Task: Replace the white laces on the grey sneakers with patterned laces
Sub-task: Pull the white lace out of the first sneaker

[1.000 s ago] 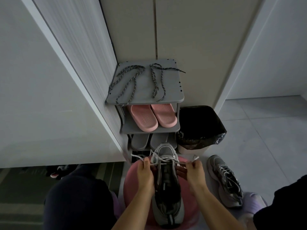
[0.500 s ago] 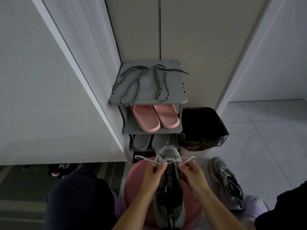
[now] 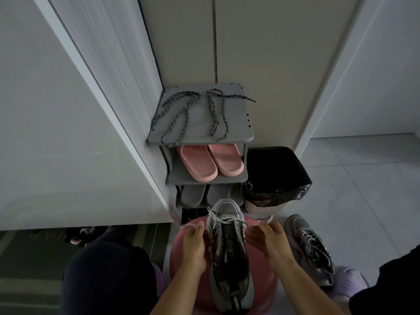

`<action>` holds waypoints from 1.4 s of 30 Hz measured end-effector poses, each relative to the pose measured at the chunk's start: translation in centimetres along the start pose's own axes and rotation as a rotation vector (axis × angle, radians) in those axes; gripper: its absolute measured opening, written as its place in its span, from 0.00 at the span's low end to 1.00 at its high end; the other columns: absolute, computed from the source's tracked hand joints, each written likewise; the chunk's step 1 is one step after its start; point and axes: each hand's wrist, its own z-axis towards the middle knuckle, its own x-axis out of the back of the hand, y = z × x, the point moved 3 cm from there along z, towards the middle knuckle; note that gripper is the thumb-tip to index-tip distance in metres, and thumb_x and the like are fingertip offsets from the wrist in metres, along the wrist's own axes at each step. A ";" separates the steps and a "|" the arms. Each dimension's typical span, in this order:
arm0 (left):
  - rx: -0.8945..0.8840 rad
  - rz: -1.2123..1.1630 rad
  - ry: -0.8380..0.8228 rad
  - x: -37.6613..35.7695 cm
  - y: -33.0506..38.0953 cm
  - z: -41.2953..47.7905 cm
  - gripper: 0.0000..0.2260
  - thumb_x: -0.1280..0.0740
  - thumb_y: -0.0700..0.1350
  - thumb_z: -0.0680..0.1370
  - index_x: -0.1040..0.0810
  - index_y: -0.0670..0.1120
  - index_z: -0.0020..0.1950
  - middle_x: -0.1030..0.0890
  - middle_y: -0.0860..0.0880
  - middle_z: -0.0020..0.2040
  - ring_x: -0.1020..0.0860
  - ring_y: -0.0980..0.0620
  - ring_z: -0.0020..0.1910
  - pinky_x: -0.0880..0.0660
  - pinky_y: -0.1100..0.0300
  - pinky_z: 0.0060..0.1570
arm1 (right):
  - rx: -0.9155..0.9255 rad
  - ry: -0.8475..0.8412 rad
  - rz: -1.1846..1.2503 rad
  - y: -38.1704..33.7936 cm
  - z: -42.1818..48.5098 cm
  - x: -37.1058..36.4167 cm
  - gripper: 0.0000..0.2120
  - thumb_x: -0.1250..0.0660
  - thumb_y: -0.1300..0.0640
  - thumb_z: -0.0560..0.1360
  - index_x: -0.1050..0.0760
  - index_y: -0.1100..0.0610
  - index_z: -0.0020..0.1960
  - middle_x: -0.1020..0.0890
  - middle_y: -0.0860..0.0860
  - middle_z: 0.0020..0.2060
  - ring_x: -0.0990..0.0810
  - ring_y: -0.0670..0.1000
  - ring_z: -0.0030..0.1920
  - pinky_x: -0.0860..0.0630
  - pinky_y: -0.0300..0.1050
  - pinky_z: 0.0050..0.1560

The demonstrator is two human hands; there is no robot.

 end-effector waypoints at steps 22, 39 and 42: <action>-0.719 0.951 -0.276 -0.9 3.6 -1.1 0.07 0.37 0.44 0.79 0.22 0.44 0.53 0.20 0.52 0.45 0.25 0.61 0.41 0.32 0.76 0.38 | 0.261 -0.352 -0.897 -1.8 0.3 -2.0 0.05 0.39 0.59 0.78 0.26 0.59 0.45 0.21 0.52 0.32 0.24 0.48 0.28 0.26 0.40 0.32; -0.797 1.160 -0.272 -2.5 4.1 0.5 0.05 0.35 0.42 0.76 0.24 0.41 0.49 0.23 0.47 0.49 0.22 0.49 0.46 0.27 0.58 0.45 | 0.555 -0.144 -1.175 -1.9 2.5 -3.9 0.04 0.33 0.58 0.73 0.22 0.58 0.45 0.21 0.53 0.44 0.23 0.51 0.41 0.33 0.40 0.39; -0.731 1.081 -0.239 -2.3 4.1 0.7 0.04 0.35 0.41 0.75 0.24 0.41 0.47 0.21 0.46 0.46 0.22 0.49 0.45 0.26 0.55 0.45 | 0.648 -0.199 -1.233 -1.9 2.2 -4.2 0.06 0.34 0.58 0.74 0.22 0.60 0.47 0.26 0.51 0.43 0.23 0.53 0.45 0.35 0.38 0.41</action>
